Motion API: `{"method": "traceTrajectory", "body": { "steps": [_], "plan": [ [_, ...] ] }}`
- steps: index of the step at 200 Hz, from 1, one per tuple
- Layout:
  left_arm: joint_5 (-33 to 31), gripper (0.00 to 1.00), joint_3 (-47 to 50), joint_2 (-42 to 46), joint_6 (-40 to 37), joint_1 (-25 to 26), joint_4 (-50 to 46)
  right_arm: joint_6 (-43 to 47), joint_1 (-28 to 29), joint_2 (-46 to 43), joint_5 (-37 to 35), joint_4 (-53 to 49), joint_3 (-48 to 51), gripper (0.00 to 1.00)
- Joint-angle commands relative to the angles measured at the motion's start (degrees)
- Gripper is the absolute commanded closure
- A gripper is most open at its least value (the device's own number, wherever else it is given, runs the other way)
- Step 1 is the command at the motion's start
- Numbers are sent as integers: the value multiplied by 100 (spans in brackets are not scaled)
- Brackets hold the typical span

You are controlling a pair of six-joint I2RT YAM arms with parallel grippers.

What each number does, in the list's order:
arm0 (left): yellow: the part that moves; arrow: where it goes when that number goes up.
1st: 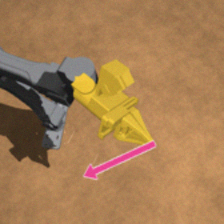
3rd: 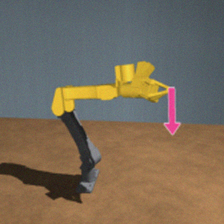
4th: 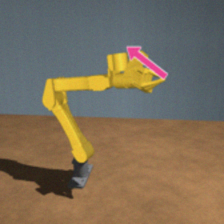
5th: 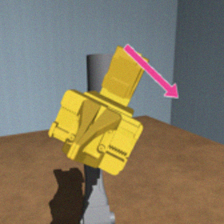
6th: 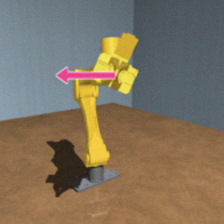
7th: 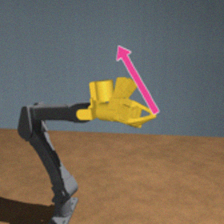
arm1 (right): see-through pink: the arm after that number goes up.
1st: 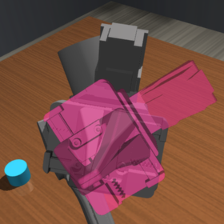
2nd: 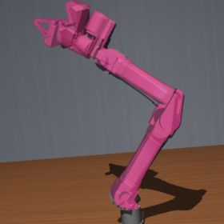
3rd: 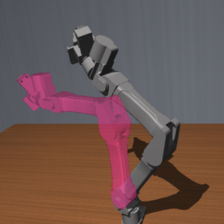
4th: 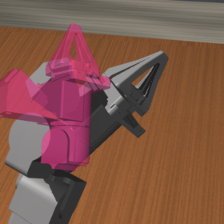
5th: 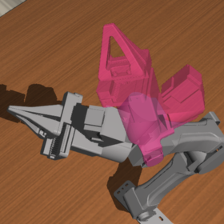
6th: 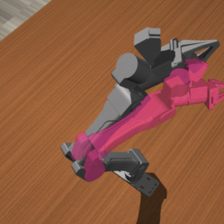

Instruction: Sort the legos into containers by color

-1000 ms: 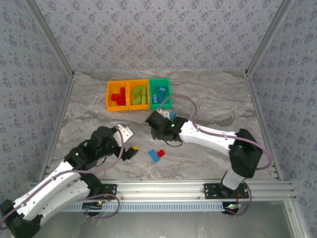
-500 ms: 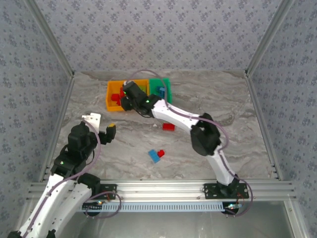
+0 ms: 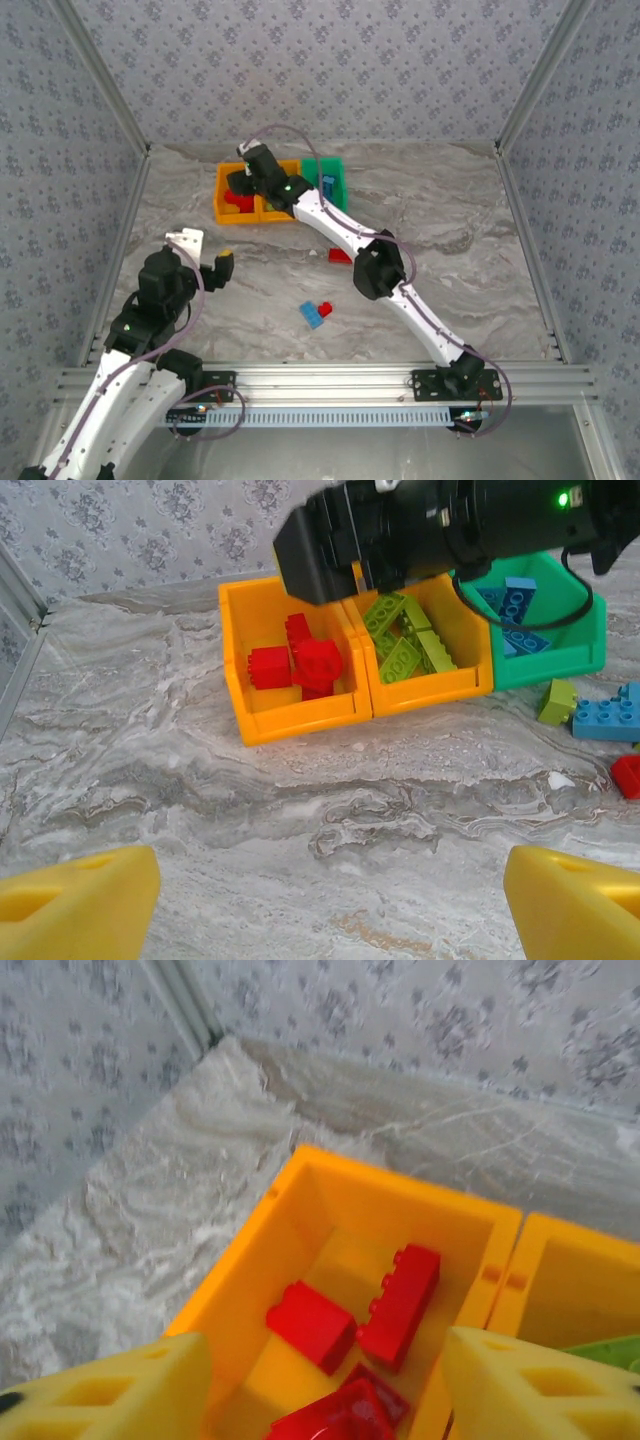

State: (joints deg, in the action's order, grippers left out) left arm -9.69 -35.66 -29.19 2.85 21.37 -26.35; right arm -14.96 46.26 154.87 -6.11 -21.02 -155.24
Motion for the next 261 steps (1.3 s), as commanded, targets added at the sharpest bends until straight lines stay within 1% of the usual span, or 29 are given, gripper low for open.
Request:
{"method": "traceTrajectory", "body": {
  "steps": [1,16,33,51,59,72,93,108,116,135,150,163,172,179,195,208,217,229,244,261],
  "plan": [
    [81,10,33,-100,-143,9,150,300,-22,-71,111,133,-390,24],
    [112,10,24,-153,-126,8,157,231,-26,-408,37,-282,-338,22],
    [191,10,7,-216,-91,8,165,75,-9,-1046,-34,-1112,-115,20],
    [350,10,-21,-294,-72,8,166,-4,42,-1989,-257,-2032,684,17],
    [422,10,-52,-336,-61,7,150,-17,65,-2503,-354,-2288,1248,16],
    [489,10,-94,-400,-35,13,99,-54,105,-3408,-405,-2498,2453,14],
    [626,10,-143,-460,24,8,68,-236,192,-4907,-364,-2485,4389,12],
    [880,11,-184,-497,85,8,31,-497,278,-5882,-378,-2487,5588,10],
    [1124,12,-219,-536,103,9,-17,-696,340,-6402,-418,-2488,6185,9],
    [1988,13,-257,-692,141,45,43,-1199,542,-7521,-618,-2486,7440,8],
    [2432,14,-328,-996,233,165,54,-1581,714,-8346,-705,-2478,8314,7],
    [2713,14,-460,-1320,406,451,-6,-1875,815,-8986,-644,-2417,9044,5],
    [2787,16,-528,-1588,570,848,-16,-2053,867,-9400,-567,-2442,9398,4],
    [2791,18,-607,-1810,650,1266,-55,-2239,905,-9705,-484,-2483,9603,3],
    [2411,19,-894,-2548,791,2287,-227,-2473,1049,-10176,-433,-2723,9905,2],
    [2199,22,-1256,-3298,978,2851,-446,-2655,1188,-10563,-508,-2926,10055,0],
    [2190,25,-1474,-3797,1087,3074,-485,-2772,1247,-10772,-577,-3089,10119,0],
    [2100,26,-1636,-4289,1120,3273,-385,-2913,1308,-11015,-690,-3297,10158,0],
    [2012,27,-1748,-4728,1106,3330,-187,-3036,1367,-11236,-796,-3494,10188,0],
    [2044,27,-1981,-5230,988,3373,-189,-3121,1421,-11467,-881,-3542,10256,0]
  ]
}}
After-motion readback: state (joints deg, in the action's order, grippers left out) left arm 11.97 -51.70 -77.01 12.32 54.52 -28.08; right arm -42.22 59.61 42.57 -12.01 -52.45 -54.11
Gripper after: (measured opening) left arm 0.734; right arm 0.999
